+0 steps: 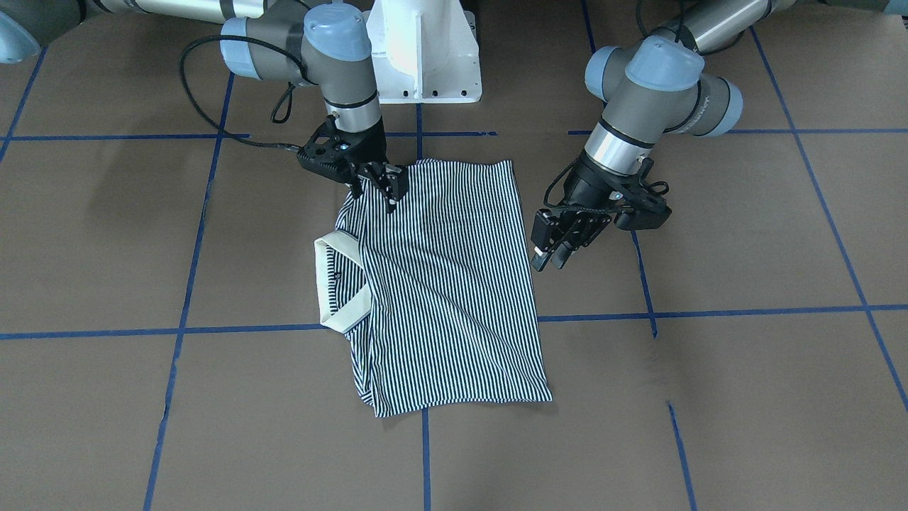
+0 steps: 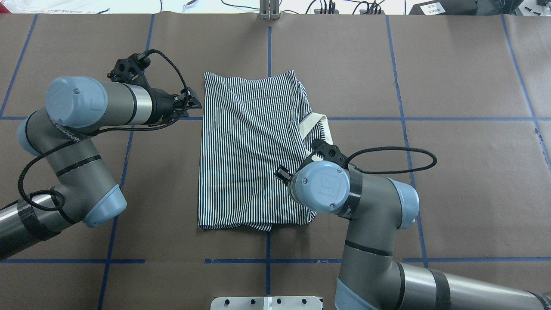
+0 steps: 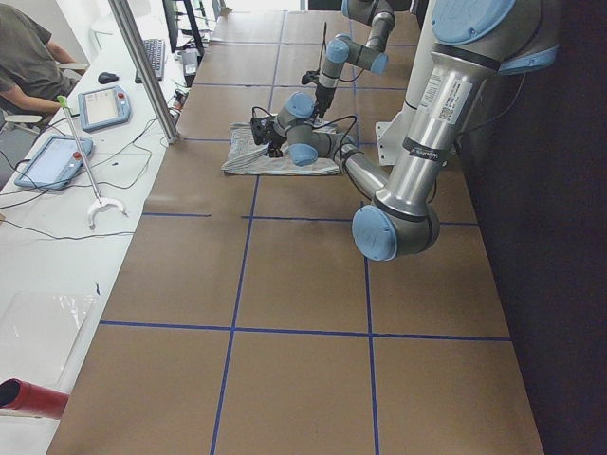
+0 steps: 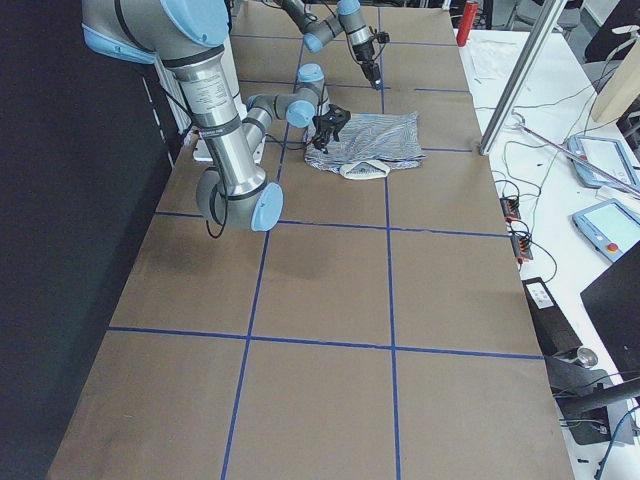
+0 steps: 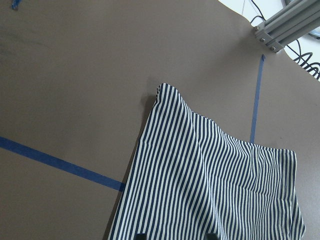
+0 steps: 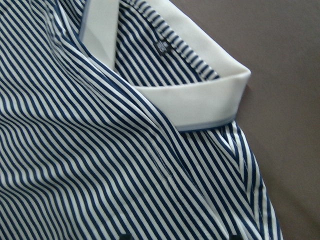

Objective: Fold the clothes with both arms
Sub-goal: 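Move the right gripper to the shirt's corner nearest the robot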

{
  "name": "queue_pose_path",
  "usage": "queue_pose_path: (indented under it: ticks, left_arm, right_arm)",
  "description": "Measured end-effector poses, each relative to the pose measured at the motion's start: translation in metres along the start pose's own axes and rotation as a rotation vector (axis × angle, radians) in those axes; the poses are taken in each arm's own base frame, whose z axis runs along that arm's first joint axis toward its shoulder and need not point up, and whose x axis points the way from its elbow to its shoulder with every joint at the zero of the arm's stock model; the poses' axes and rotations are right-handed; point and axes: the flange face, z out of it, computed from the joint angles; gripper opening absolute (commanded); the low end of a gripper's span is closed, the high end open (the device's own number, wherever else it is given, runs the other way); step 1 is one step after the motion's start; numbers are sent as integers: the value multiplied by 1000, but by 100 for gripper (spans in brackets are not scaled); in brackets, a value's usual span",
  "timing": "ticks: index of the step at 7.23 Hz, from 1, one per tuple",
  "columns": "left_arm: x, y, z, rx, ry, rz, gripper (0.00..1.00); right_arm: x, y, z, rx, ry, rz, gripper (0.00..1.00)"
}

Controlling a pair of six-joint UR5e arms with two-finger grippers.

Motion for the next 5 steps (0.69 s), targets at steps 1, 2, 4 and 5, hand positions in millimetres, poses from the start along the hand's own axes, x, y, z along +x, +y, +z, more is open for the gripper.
queue_pose_path:
  ticks: [1, 2, 4, 5]
  left_arm:
    - [0, 0, 0, -1, 1, 0, 49]
    - [1, 1, 0, -2, 2, -1, 50]
    - [2, 2, 0, -3, 5, -9, 50]
    - [3, 2, 0, -3, 6, -11, 50]
  right_arm:
    - [12, 18, 6, 13, 4, 32, 70]
    - [18, 26, 8, 18, 5, 54, 70]
    - [25, 27, 7, 18, 8, 69, 70]
    - [34, 25, 10, 21, 20, 71, 69]
